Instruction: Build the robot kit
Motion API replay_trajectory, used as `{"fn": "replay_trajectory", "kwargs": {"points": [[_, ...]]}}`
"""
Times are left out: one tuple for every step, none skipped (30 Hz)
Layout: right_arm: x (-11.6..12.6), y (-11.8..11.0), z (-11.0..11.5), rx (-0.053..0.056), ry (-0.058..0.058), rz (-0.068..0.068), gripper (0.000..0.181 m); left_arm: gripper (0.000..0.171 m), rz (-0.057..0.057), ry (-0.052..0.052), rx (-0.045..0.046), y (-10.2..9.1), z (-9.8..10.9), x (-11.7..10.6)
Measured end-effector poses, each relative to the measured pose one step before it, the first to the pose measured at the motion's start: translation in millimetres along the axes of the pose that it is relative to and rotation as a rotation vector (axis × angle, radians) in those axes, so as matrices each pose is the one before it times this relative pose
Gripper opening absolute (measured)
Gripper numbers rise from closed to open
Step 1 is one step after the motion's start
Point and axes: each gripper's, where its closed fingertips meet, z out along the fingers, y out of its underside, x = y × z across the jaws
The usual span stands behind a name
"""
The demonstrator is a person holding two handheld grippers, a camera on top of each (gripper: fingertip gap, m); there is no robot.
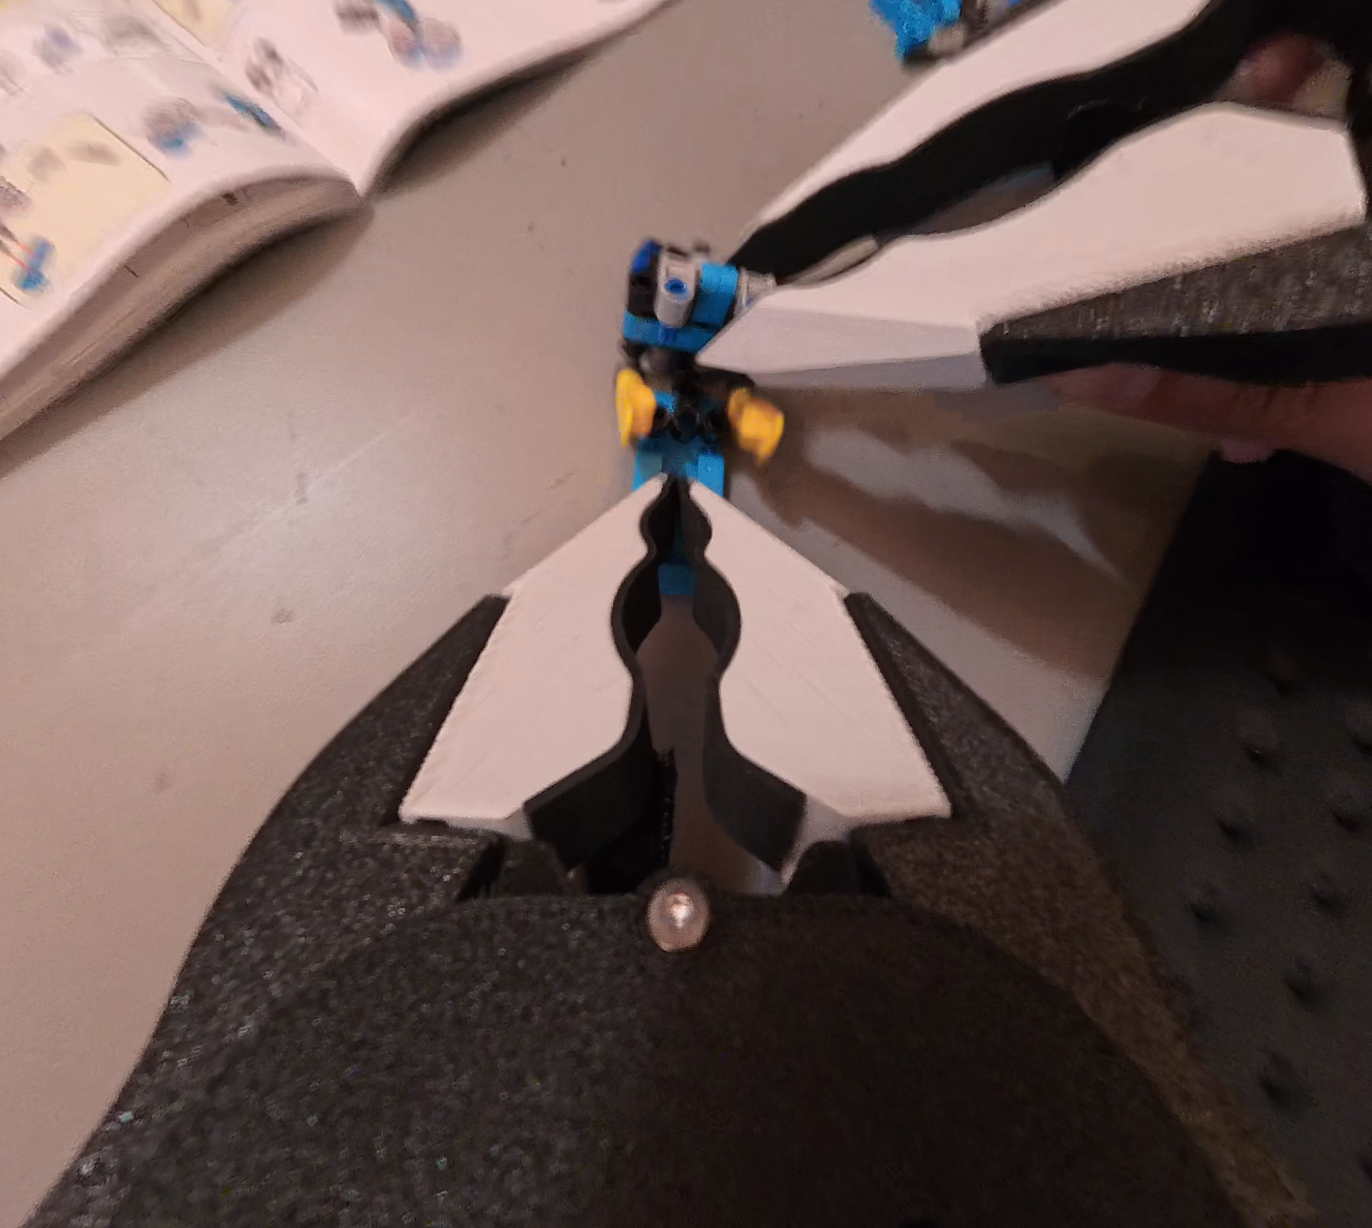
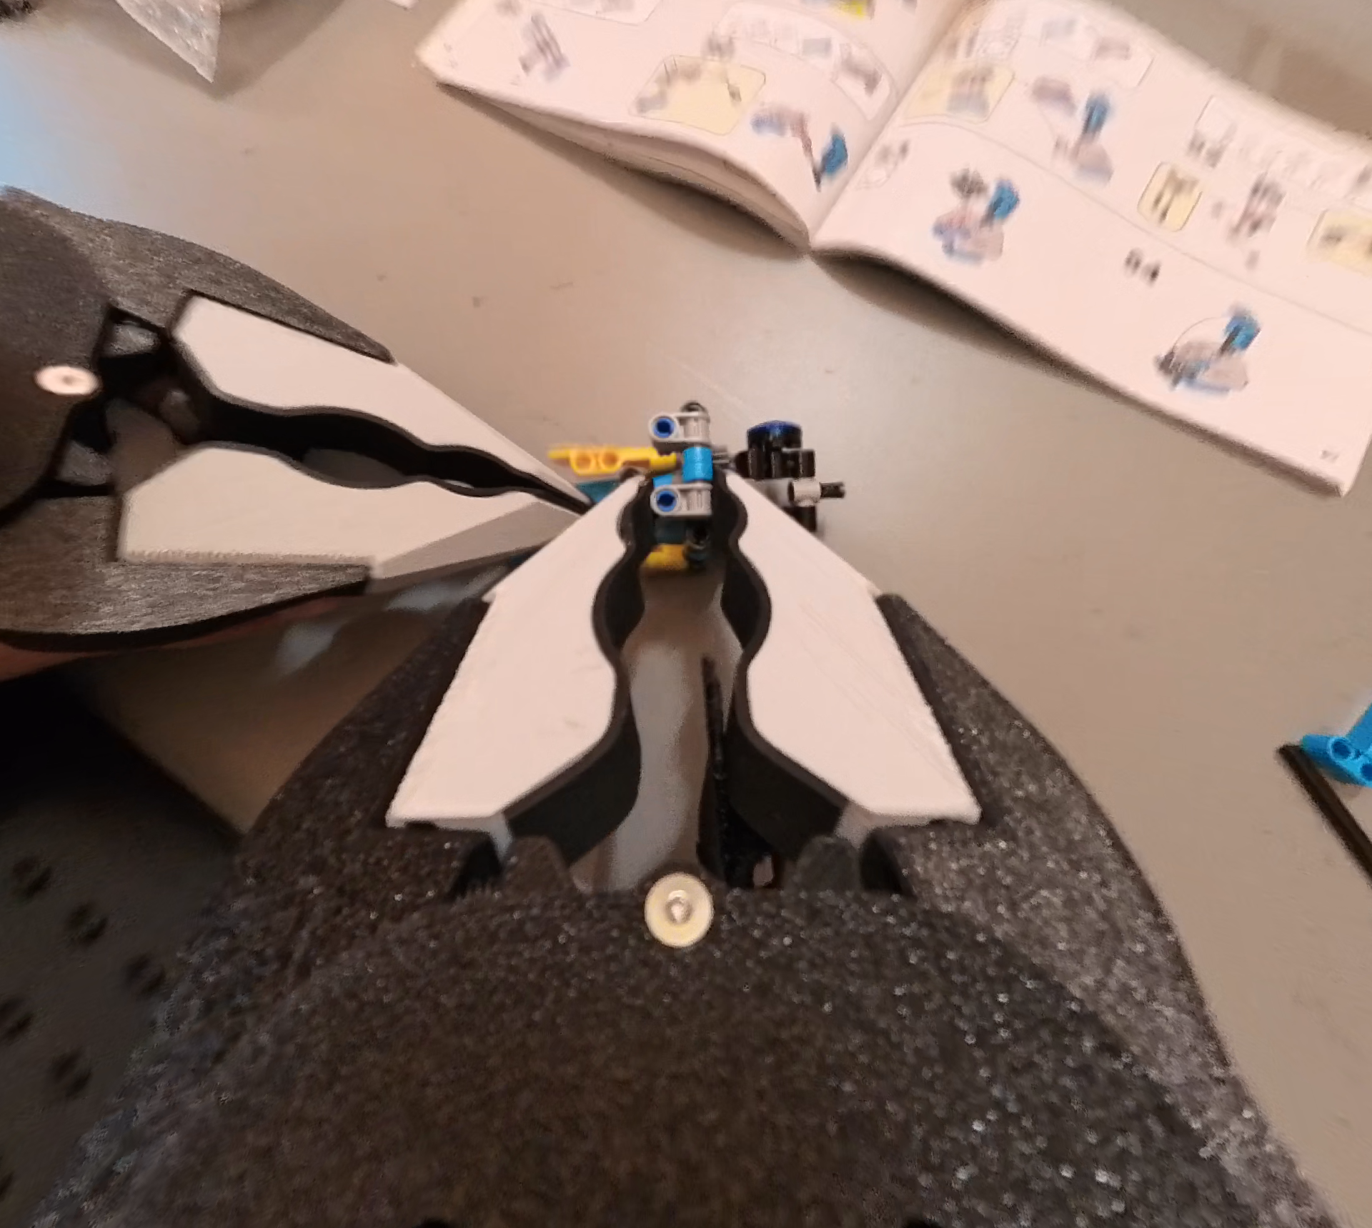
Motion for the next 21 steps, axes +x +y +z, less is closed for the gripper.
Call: {"fn": "replay_trajectory", "kwargs": {"points": [[-0.87,1.95,3.11,-0.0094,-0.043,0.0319,0.014,0.0,-0.0034,0.0093,-0.00259,0.53,0.35,1.39],[0.14,1.02,0.46,-0.0097,-0.0334,0.0335,0.016,0.0,-0.0033,0.0026,0.00196,-0.36,-0.17,0.27],[-0.47,0.0,-0.75,-0.0185,-0.021,0.0041,0.015,0.0,0.0048,-0.0086,0.00051,-0.02,-0.2,-0.54],[-0.04,-0.47,-0.23,-0.0163,-0.0056,-0.009,0.015,0.0,0.0139,-0.0122,-0.00134,-0.06,0.05,-0.33],[0.27,-0.51,0.7,-0.0072,0.0,-0.0068,0.015,0.0,0.0134,-0.0075,-0.00176,0.06,0.34,0.27],[0.56,-0.71,0.98,0.0018,-0.0045,-0.0019,0.016,0.0,0.0023,0.0027,-0.00035,-0.03,0.15,0.58],[0.32,-0.69,0.2,0.0017,-0.0115,0.0065,0.015,0.0,-0.0077,0.0088,0.0017,-0.26,-0.06,0.26],[0.45,-0.61,0.24,0.0053,-0.0062,0.0031,0.016,0.0,-0.0082,0.0083,0.00258,-0.26,-0.21,0.08],[0.03,-0.31,0.19,0.0084,0.0009,-0.0062,0.016,0.0,-0.0065,0.0036,0.00194,-0.2,-0.29,-0.27],[-0.49,0.12,0.26,0.0052,0.0019,-0.0123,0.016,0.0,-0.0036,0.0,0.0024,-0.42,-0.25,-0.47],[0.01,0.29,-0.03,0.0014,0.002,-0.0073,0.016,0.0,0.0014,-0.0013,0.00177,-0.34,-0.16,0.01],[-0.21,0.06,0.12,-0.0001,-0.003,-0.0045,0.016,0.0,0.0037,-0.0027,0.00223,-0.42,-0.31,0.01],[0.2,-0.19,0.05,0.0005,-0.0052,-0.0078,0.016,0.0,-0.0005,0.0004,0.00266,-0.4,-0.28,0.01],[0.12,-0.26,-0.07,0.0013,-0.0069,-0.0022,0.016,0.0,-0.0065,0.0058,0.00176,-0.26,-0.37,0.06],[0.67,-0.73,0.14,0.0082,-0.0006,-0.0102,0.016,0.004,-0.0105,0.0122,0.00608,-1.0,-1.0,0.35],[0.72,-0.96,0.26,0.0139,0.0006,-0.0195,0.016,0.009,-0.0139,0.0109,0.01195,-1.65,-1.78,0.04],[1.11,-1.5,-0.98,0.0155,0.0005,-0.0045,0.016,0.013,-0.0138,0.0123,0.017,-2.43,-2.3,0.2],[-1.27,-5.08,-2.54,0.0385,-0.0206,0.0093,0.016,0.015,-0.0121,0.0174,0.0224,-3.1,-3.01,0.96],[-3.8,-6.0,-2.9,0.0387,-0.0447,0.0187,0.015,0.015,-0.0121,0.0159,0.03051,-4.75,-3.77,0.76],[0.64,-2.05,-1.37,0.0052,-0.0266,0.0373,0.015,0.015,-0.0148,0.0103,0.03801,-6.1,-4.06,-0.43],[5.46,2.2,0.55,-0.0208,-0.001,0.0235,0.015,0.016,-0.0183,0.0052,0.03985,-6.71,-4.29,-1.99]]}}
